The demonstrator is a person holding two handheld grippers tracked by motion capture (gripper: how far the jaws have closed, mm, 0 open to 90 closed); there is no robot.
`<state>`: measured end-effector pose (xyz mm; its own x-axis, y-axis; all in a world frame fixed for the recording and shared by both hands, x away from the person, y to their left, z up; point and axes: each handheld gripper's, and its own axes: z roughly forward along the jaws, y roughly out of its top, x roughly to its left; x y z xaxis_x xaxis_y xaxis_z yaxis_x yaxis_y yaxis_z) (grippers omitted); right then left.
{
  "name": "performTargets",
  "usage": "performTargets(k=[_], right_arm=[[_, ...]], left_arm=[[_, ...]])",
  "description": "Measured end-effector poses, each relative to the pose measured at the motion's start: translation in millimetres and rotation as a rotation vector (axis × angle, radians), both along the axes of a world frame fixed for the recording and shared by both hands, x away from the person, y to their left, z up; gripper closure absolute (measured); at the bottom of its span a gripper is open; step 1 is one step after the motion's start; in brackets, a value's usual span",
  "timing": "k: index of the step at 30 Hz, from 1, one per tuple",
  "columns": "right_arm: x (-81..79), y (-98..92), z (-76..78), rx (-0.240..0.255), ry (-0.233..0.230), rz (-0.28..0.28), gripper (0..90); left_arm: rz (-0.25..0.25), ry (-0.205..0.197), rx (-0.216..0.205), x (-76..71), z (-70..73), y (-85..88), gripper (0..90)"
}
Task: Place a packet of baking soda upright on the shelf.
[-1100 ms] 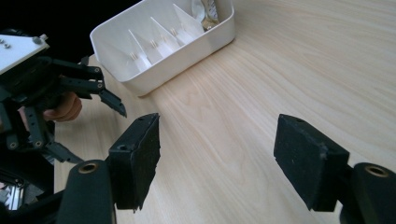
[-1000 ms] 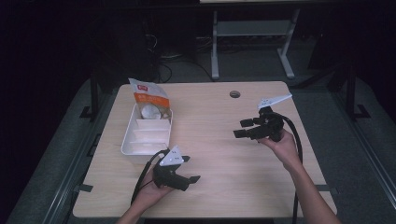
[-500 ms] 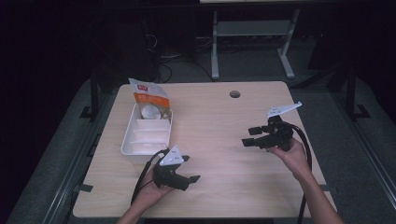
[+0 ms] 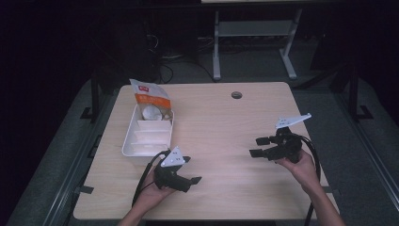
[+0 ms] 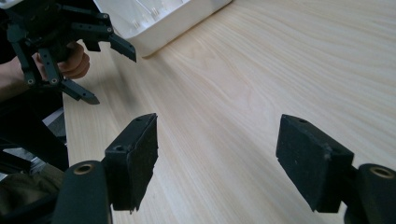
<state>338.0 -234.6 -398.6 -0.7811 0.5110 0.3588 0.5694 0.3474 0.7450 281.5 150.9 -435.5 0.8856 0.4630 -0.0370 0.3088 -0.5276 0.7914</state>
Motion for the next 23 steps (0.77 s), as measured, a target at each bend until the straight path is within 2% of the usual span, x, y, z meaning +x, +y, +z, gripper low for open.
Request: performTargets(k=[12,19,23], right_arm=[[-16.4,-11.5,-12.2,0.008,0.015,-0.011,28.6],[-31.8,-16.7,-27.4,0.021,0.001,-0.042,28.7],[-38.8,-19.9,-36.5,0.028,0.024,-0.052,28.5]], left_arm=[[0.000,0.002,0.002,1.0,-0.6,-0.3,18.1],[-0.006,0.007,0.004,0.2,-1.5,-1.2,18.1],[-0.010,0.004,0.004,-0.9,-1.0,-1.4,18.1]])
